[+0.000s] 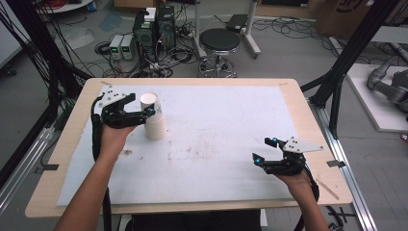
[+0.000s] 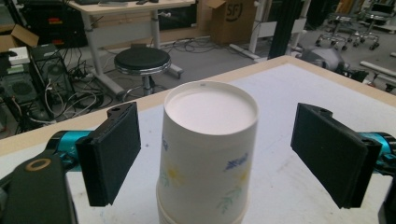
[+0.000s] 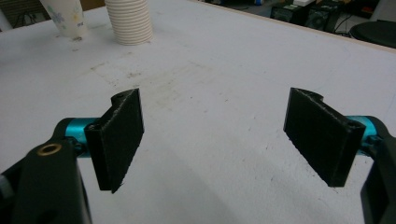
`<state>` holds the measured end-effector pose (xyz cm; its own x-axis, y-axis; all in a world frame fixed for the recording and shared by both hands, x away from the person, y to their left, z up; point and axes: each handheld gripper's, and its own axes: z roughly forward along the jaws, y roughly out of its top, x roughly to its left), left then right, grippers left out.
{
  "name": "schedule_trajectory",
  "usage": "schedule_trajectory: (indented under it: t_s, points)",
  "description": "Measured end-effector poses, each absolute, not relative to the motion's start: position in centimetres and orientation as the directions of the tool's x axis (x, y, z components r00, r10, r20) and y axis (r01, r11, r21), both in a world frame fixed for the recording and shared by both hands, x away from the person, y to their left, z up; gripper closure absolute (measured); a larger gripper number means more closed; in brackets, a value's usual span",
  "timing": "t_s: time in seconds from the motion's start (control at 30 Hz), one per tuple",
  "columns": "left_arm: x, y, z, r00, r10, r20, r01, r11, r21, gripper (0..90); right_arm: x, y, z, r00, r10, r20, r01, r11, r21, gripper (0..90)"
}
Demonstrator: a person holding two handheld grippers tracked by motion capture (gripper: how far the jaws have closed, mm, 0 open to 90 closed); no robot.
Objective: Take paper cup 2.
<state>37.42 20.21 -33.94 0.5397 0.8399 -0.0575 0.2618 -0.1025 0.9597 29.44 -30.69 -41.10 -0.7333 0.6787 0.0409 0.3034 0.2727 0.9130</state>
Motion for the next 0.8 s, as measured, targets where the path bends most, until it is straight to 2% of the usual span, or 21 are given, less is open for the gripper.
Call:
schedule_trajectory:
  t_s: [0.2,0.37,0.5,0.8]
  points:
    - [38.7,19.4,-34.2,0.544,0.837,-0.051,0.278,-0.123,0.953,17.1,29.4,-30.7,-41.1,-0.734,0.677,0.045,0.306,0.271,0.913,20.7]
    - [39.3,19.3,-34.5,0.549,0.834,-0.049,0.279,-0.128,0.952,24.6,29.3,-30.9,-41.1,-0.733,0.679,0.044,0.305,0.270,0.914,20.7]
    - [39.3,19.3,-34.5,0.561,0.827,-0.040,0.264,-0.133,0.955,33.9,29.4,-30.9,-41.1,-0.734,0.678,0.043,0.304,0.272,0.913,20.7]
    - [39.1,19.2,-33.9,0.570,0.822,-0.023,0.237,-0.138,0.961,34.4,29.4,-30.9,-41.1,-0.734,0.678,0.045,0.306,0.270,0.913,20.7]
